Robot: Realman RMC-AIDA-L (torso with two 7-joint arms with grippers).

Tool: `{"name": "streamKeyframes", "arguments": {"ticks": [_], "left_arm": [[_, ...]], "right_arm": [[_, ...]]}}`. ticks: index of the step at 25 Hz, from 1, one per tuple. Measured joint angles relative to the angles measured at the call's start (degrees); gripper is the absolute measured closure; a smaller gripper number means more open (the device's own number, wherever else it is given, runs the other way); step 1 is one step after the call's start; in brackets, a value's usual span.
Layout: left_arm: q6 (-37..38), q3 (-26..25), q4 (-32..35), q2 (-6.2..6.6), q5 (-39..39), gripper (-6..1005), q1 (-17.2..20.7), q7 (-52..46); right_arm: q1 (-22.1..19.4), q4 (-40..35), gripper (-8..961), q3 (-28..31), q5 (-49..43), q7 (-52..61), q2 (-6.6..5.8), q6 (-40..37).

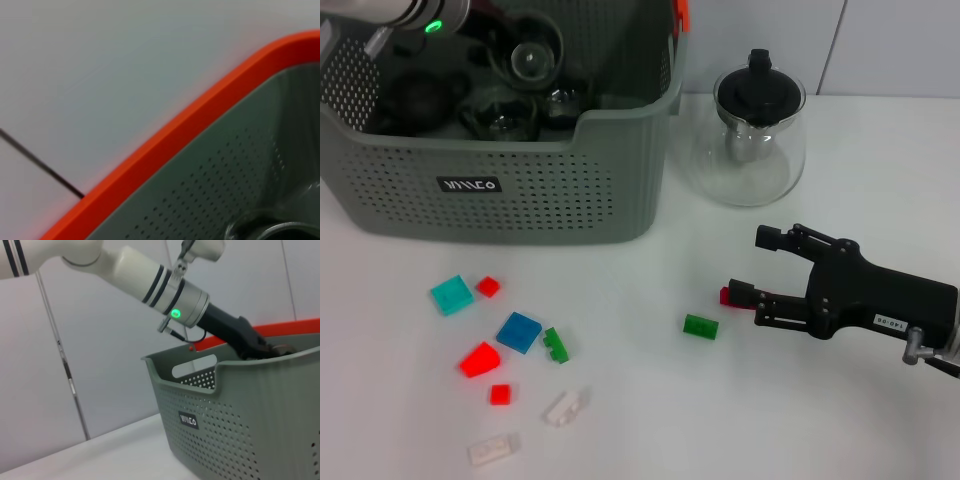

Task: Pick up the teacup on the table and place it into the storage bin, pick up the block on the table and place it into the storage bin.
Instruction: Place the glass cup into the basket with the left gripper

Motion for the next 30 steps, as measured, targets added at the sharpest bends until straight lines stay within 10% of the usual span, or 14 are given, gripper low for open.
{"name": "streamKeyframes", "arguments": {"ticks": [30], "left_arm": [[-10.46, 0.26, -8.28, 0.3, 0.17, 856, 1.5, 4.92]], "right_arm": [[0.0, 0.67, 8, 0.55, -0.11, 0.0, -0.04, 0.23]]}}
